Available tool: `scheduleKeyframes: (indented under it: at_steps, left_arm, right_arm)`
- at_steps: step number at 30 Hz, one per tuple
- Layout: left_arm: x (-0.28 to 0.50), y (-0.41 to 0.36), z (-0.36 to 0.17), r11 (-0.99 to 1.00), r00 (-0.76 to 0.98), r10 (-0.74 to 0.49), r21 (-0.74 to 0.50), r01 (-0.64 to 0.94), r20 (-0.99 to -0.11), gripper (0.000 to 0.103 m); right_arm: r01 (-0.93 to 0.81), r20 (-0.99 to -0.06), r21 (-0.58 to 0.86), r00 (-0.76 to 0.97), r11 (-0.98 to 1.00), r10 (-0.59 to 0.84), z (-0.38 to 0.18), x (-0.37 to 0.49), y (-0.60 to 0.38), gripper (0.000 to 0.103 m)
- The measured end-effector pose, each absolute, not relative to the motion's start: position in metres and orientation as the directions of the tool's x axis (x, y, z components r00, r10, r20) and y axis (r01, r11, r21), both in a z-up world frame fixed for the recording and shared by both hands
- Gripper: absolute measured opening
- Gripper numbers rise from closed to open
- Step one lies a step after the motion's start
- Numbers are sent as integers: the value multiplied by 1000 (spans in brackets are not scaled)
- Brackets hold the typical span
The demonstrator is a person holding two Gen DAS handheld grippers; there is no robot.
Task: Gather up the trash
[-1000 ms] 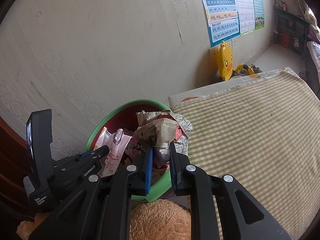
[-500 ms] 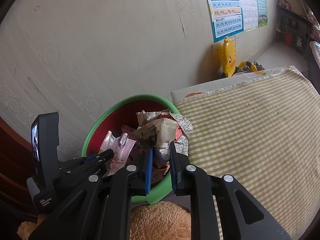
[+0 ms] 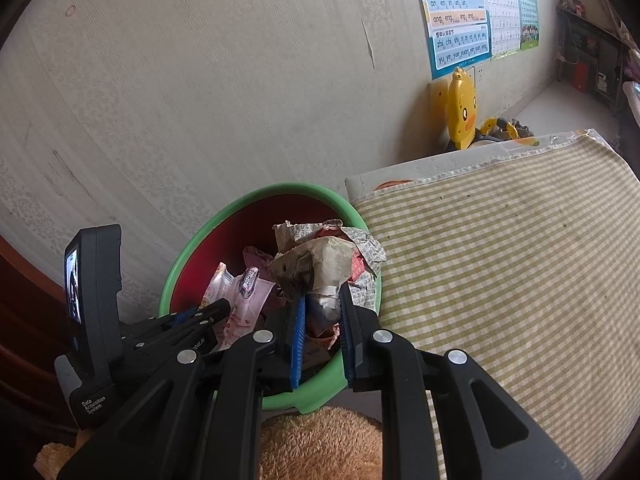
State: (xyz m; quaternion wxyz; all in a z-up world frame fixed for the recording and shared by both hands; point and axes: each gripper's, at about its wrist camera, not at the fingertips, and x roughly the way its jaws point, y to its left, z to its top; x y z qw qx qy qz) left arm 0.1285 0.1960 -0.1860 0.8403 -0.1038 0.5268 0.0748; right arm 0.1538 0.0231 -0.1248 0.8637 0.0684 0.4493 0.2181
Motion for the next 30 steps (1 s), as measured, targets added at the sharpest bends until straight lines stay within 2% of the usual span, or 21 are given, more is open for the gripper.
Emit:
scheduleKeyframes:
  at_steps: [12, 14, 16, 21, 25, 30]
  left_arm:
    - [132, 196, -190, 968, 426, 16, -94, -235, -905, 13]
    - [132, 196, -190, 967, 427, 16, -94, -236, -904, 18]
    - [132, 197, -189, 967, 432, 19, -93, -236, -902, 34]
    - [132, 196, -187, 969, 436, 19, -92, -231, -900, 54]
    - [131, 197, -183, 967, 442, 28, -88, -240, -897, 60]
    - [127, 195, -173, 967, 456, 42, -78, -241, -889, 62]
  right_arm:
    - [-314, -748, 316, 499, 895, 439, -127, 156, 24, 16]
    - [-312, -748, 317, 499, 896, 439, -127, 156, 24, 17]
    - [-308, -745, 324, 499, 895, 442, -129, 156, 23, 17]
    - [-302, -743, 332, 501, 894, 445, -131, 155, 23, 21]
    - [-300, -738, 336, 506, 893, 448, -129, 153, 22, 27]
    - [-291, -726, 346, 519, 892, 451, -121, 149, 19, 32]
